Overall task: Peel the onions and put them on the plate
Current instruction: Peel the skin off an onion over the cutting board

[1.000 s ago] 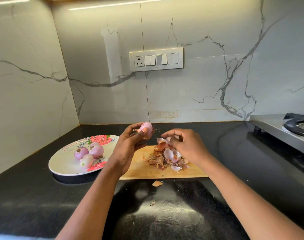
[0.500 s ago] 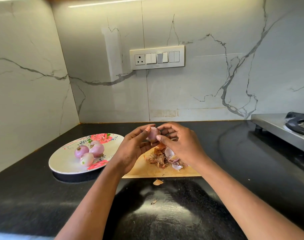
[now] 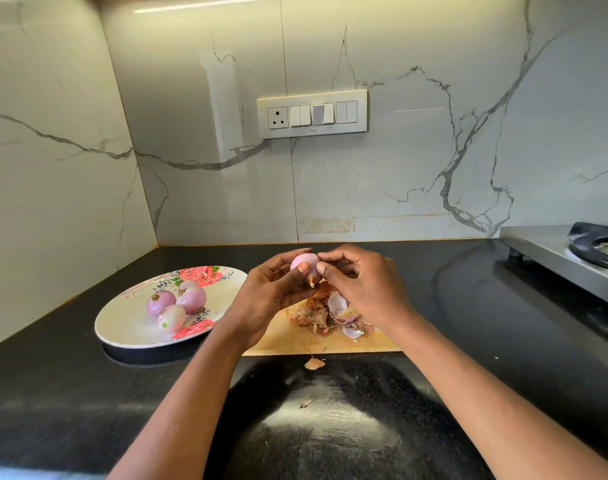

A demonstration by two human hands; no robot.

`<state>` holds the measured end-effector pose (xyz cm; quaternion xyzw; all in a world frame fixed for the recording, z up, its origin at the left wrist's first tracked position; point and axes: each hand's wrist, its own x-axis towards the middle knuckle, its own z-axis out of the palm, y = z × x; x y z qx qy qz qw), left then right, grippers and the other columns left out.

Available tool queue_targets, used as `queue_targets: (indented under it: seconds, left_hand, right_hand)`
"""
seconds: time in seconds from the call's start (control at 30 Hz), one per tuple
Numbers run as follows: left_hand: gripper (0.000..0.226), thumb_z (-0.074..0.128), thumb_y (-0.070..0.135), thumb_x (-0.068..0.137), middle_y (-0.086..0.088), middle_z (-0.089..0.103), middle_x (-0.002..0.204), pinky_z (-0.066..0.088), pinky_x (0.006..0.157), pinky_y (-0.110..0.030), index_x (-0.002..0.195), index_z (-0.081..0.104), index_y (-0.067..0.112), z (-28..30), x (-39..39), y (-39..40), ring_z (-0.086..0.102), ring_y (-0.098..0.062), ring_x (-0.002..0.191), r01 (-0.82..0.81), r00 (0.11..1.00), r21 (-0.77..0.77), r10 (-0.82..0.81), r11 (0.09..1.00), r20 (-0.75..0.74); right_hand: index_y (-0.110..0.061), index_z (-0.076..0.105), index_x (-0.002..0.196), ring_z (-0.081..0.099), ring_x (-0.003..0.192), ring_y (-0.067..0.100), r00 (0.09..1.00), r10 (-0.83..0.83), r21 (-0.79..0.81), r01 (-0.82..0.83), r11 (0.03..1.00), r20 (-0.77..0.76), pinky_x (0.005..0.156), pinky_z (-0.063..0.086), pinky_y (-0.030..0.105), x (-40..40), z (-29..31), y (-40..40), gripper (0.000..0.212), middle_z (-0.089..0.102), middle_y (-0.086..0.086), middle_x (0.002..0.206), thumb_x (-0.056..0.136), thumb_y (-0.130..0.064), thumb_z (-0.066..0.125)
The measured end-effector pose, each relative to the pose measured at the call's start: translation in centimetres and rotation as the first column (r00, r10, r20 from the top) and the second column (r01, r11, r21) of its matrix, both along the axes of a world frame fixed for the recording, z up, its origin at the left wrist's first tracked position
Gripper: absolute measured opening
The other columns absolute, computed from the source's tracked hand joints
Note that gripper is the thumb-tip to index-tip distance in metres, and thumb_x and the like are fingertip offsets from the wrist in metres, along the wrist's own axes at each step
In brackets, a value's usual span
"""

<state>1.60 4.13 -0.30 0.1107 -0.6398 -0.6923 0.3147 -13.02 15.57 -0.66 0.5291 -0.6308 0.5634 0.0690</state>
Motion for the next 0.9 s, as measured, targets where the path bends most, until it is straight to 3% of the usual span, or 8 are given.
queue_targets:
  seconds: [0.27, 0.4, 0.53, 0.67, 0.9]
  left_hand:
    - [0.042, 0.069, 0.027, 0.084, -0.010, 0.073, 0.117, 0.062, 0.085, -0.035, 0.125, 0.068, 0.016, 0.13, 0.23, 0.20, 0.074, -0.029, 0.103, -0.041, 0.999, -0.066, 0.043, 0.997, 0.023]
    - [0.047, 0.070, 0.036, 0.081, -0.004, 0.073, 0.118, 0.058, 0.088, -0.031, 0.125, 0.069, 0.022, 0.14, 0.27, 0.13, 0.071, -0.020, 0.106, -0.090, 0.994, -0.165, 0.100, 0.982, 0.053]
    - [0.048, 0.070, 0.037, 0.080, -0.003, 0.073, 0.118, 0.057, 0.090, -0.031, 0.125, 0.069, 0.020, 0.05, 0.24, 0.08, 0.070, -0.019, 0.108, -0.091, 0.994, -0.170, 0.101, 0.981, 0.048]
    - [0.048, 0.070, 0.037, 0.081, -0.004, 0.073, 0.118, 0.057, 0.087, -0.030, 0.126, 0.069, 0.020, 0.03, 0.26, 0.03, 0.070, -0.020, 0.107, -0.101, 0.993, -0.171, 0.109, 0.980, 0.039]
    - [0.050, 0.071, 0.040, 0.078, -0.005, 0.071, 0.122, 0.058, 0.091, -0.033, 0.125, 0.069, 0.022, 0.01, 0.09, 0.08, 0.069, -0.021, 0.110, -0.116, 0.991, -0.202, 0.127, 0.972, 0.043]
  right_hand:
    - [-0.023, 0.078, 0.109, 0.071, 0.089, -0.002, 0.999, 0.029, -0.005, -0.029, 1.000, -0.014, 0.080, 0.059, 0.020, -0.09, -0.03, 0.14, 0.022, 0.077, -0.014, 0.098, 0.088, -0.029, 0.078]
    - [-0.021, 0.079, 0.107, 0.071, 0.085, -0.002, 0.999, 0.021, -0.023, -0.022, 0.999, -0.032, 0.077, 0.057, 0.017, -0.20, -0.05, 0.15, 0.018, 0.077, -0.013, 0.094, 0.089, -0.023, 0.077]
    - [-0.018, 0.079, 0.104, 0.071, 0.078, -0.001, 0.999, 0.001, -0.041, -0.003, 0.999, -0.036, 0.069, 0.054, 0.013, -0.30, -0.15, 0.17, 0.013, 0.076, -0.012, 0.087, 0.091, -0.017, 0.075]
    - [-0.022, 0.079, 0.107, 0.070, 0.085, -0.002, 0.999, 0.027, -0.005, -0.027, 1.000, -0.029, 0.072, 0.055, 0.014, -0.04, 0.08, 0.39, 0.019, 0.077, -0.013, 0.093, 0.092, -0.032, 0.073]
    - [-0.023, 0.078, 0.105, 0.072, 0.083, 0.003, 1.000, -0.013, -0.001, 0.013, 1.000, -0.014, 0.075, 0.062, 0.031, -0.15, -0.02, 0.18, 0.014, 0.076, -0.012, 0.092, 0.092, -0.027, 0.074]
